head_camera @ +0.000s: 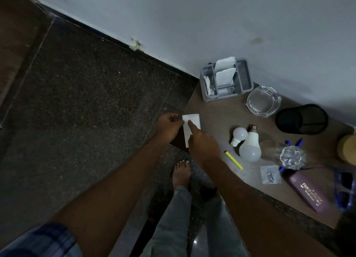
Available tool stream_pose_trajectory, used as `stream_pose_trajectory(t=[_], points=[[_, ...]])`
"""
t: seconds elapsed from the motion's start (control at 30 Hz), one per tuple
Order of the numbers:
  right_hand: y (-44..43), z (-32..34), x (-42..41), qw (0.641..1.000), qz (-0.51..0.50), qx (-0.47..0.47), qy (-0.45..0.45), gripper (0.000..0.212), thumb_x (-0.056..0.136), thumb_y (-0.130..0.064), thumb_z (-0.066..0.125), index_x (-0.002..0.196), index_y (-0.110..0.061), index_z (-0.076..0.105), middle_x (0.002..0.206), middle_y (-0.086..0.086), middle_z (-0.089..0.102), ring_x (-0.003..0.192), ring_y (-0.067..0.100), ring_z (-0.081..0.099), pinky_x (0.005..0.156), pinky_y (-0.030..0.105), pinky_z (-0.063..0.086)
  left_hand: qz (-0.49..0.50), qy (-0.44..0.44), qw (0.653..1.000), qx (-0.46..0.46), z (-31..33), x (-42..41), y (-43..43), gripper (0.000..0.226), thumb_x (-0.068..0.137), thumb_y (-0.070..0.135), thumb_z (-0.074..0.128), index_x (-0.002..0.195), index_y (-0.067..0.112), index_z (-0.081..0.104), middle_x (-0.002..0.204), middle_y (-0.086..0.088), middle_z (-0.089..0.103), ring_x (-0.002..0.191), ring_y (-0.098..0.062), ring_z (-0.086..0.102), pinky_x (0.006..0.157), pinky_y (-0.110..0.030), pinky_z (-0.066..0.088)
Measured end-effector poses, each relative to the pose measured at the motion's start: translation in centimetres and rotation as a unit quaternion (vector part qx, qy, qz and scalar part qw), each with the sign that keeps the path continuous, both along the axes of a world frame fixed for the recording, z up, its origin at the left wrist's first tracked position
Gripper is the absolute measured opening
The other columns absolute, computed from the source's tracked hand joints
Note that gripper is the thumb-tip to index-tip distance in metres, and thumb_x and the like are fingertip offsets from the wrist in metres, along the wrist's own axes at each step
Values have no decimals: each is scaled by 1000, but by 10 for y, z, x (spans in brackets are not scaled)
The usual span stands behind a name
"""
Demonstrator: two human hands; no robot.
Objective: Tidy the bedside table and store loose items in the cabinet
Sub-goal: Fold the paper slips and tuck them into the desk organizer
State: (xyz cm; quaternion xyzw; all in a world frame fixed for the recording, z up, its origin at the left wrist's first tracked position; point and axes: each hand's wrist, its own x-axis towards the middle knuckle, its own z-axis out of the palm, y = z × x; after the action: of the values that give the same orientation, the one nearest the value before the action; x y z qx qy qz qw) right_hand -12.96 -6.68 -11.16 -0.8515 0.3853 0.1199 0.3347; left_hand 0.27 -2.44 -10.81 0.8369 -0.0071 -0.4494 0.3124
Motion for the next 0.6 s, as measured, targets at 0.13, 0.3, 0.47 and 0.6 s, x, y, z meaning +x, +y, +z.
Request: stream_pose_trajectory(t=[0.13,0.3,0.47,0.6], points=[[-3,2,3,1000,-4,11,1,63,101,-16,51,158,-27,28,101,8,72,81,20,67,68,33,49,5,30,1000,-7,-3,8,0,29,92,18,71,120,12,72,121,-10,72,105,-22,68,98,-42,55],[-7,-2,6,999,-5,33,-25,61,100,-15,51,157,-28,31,96,9,71,75,18,60,69,34,51,2,10,1000,-11,-6,11,-1,23,91,18,72,113,11,73,115,-10,74,104,-25,69,96,-46,57],[-12,-8,8,990,-60,101,-84,52,101,-16,49,151,-28,42,123,8,68,100,21,65,83,28,54,-1,-26,999,-21,-4,11,1,15,93,18,70,107,14,74,108,-4,74,103,-22,70,92,-44,58],[-21,-7,3,972,-159,117,-131,42,96,-21,62,137,-26,57,119,-1,68,94,8,61,74,13,49,-49,-78,995,-48,1,12,6,16,95,16,67,108,7,71,107,-8,73,101,-23,69,89,-38,57]])
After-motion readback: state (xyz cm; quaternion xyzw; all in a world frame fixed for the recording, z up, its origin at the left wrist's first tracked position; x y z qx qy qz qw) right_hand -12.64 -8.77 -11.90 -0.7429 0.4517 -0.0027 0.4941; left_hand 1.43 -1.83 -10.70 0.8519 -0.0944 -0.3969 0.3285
